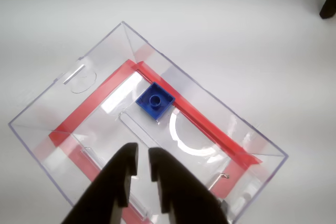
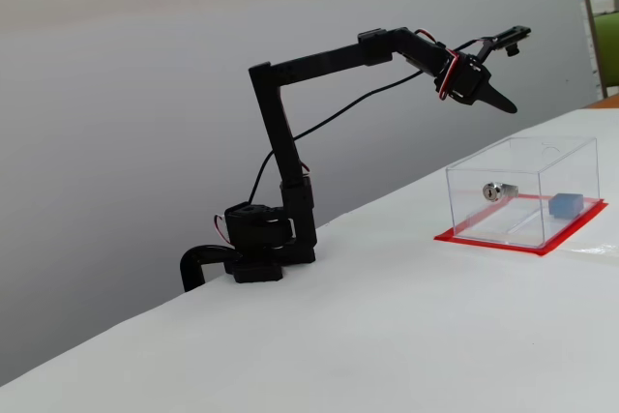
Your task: Pick the blue lego brick and place it into the transparent box
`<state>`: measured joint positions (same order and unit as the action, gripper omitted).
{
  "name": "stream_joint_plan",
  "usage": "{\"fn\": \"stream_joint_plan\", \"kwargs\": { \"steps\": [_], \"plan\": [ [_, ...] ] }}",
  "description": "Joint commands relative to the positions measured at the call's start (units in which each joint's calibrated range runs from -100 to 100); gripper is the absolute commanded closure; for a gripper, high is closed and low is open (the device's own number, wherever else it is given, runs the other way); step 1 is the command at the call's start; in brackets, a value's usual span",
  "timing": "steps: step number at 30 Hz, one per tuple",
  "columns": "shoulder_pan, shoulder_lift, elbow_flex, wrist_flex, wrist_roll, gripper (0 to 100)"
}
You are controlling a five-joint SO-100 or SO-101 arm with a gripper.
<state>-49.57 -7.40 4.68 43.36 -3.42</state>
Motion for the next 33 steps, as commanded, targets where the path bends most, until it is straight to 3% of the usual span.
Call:
{"fn": "stream_joint_plan", "kwargs": {
  "steps": [1,21,33],
  "plan": [
    [5.0,-7.2,1.7,-1.0,0.2,97],
    [46.2,-48.3,40.7,-1.1,0.1,97],
    [55.7,-70.2,64.9,-1.1,0.2,98]
  ]
}}
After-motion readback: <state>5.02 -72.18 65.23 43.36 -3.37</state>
